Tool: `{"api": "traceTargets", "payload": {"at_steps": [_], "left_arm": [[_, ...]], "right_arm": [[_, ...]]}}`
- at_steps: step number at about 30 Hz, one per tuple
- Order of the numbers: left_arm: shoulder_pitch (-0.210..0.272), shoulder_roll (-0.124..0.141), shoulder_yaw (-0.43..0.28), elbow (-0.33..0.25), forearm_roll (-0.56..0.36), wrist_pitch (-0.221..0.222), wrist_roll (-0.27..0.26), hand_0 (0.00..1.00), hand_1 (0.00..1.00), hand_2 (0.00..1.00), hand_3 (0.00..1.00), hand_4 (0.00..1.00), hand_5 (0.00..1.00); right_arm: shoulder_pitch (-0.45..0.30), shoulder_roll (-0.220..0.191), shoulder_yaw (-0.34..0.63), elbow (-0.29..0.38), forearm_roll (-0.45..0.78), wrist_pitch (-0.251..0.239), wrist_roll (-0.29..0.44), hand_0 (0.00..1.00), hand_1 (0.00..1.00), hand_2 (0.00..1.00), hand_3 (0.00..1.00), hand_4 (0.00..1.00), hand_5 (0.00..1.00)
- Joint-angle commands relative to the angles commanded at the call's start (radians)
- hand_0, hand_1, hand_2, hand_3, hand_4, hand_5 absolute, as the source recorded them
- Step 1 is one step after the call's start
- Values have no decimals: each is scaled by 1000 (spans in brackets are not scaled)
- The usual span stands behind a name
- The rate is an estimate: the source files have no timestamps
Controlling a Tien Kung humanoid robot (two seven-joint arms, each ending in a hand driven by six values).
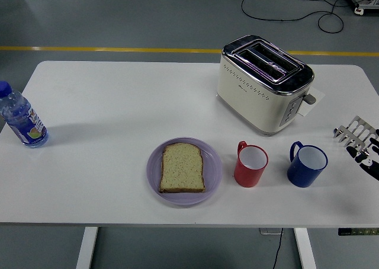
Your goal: Pick up the cup,pour liquid into bread,place the cup on the desk
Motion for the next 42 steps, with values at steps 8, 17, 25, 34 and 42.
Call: {"api": "traceTargets", "payload": {"at_steps": [8, 17, 25, 34, 42], "left_arm": [[3, 0, -7, -1, 6, 0, 0, 649, 611, 606, 528, 300, 744], [3, 4, -20, -1, 14, 1, 0, 650, 609, 606, 527, 300, 742], [5, 3, -21, -1, 14, 1, 0, 648, 609, 606, 527, 301, 741], [12, 2, -25, -1, 14, 1, 1, 648, 609, 606, 527, 301, 740], [16, 1, -33, -1, 14, 1, 1, 648, 609, 603, 528, 301, 739]], "right_arm": [[-19, 5, -62, -6, -7, -1, 4, 953, 905, 966, 998, 998, 136], [11, 27, -133, -62, -40, -52, 12, 956, 906, 966, 998, 998, 134], [37, 38, -170, -87, -57, -71, 17, 955, 906, 966, 998, 998, 135], [71, 55, -219, -117, -82, -107, 26, 954, 903, 966, 998, 998, 133], [103, 70, -244, -173, -72, -141, 42, 955, 902, 968, 998, 998, 131]]}}
